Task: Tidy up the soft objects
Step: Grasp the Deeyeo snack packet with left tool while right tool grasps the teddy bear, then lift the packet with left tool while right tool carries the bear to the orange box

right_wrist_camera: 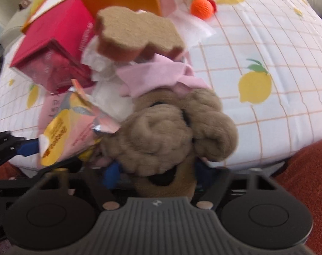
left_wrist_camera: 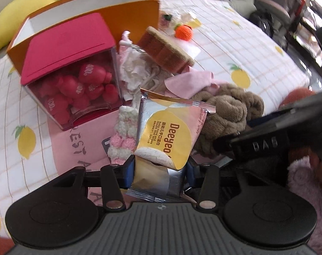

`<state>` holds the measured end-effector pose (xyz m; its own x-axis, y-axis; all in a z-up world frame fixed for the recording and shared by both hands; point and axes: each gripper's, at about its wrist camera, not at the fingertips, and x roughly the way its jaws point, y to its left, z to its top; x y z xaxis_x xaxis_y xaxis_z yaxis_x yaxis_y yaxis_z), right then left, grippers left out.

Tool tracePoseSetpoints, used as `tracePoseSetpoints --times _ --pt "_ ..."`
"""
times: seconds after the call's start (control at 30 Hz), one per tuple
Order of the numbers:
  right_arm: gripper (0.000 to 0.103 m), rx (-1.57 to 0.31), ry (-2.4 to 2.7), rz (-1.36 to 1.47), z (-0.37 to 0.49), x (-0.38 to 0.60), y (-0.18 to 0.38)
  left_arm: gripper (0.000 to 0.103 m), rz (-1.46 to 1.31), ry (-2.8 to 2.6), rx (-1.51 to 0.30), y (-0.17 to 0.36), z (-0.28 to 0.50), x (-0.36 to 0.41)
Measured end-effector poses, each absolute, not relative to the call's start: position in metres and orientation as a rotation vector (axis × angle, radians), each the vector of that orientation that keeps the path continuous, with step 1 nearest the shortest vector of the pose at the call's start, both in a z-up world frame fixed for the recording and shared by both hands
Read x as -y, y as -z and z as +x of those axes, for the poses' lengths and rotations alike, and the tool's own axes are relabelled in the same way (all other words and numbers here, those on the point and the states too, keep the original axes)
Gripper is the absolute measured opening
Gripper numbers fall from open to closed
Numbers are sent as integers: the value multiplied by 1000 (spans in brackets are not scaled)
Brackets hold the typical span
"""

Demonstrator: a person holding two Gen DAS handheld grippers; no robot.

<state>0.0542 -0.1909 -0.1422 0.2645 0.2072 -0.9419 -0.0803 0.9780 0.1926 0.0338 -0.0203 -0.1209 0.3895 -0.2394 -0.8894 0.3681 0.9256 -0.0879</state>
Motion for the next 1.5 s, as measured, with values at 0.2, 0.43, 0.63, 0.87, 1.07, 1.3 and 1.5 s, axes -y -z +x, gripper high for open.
tracePoseSetpoints --times 0.2,0.43,0.63,0.87,1.07,1.3,1.5 --pt "47 -1217 -201 113 47 193 125 50 -10 366 -1105 111 34 8" --pt "18 -1128 -215 65 30 194 97 50 -72 341 -1045 92 28 3" --pt "0 -1032 -228 28 21 196 74 50 -114 333 -1017 79 27 -1" --pt "55 -1191 -176 144 32 212 98 50 -108 336 -1047 83 30 4" --pt "89 -1297 -174 113 50 192 130 50 -114 316 -1069 92 32 5" --pt "86 -1327 -82 208 67 188 156 50 -103 290 -1092 99 33 2" --pt "48 -1302 -90 234 61 197 153 50 -95 300 -1097 100 33 5"
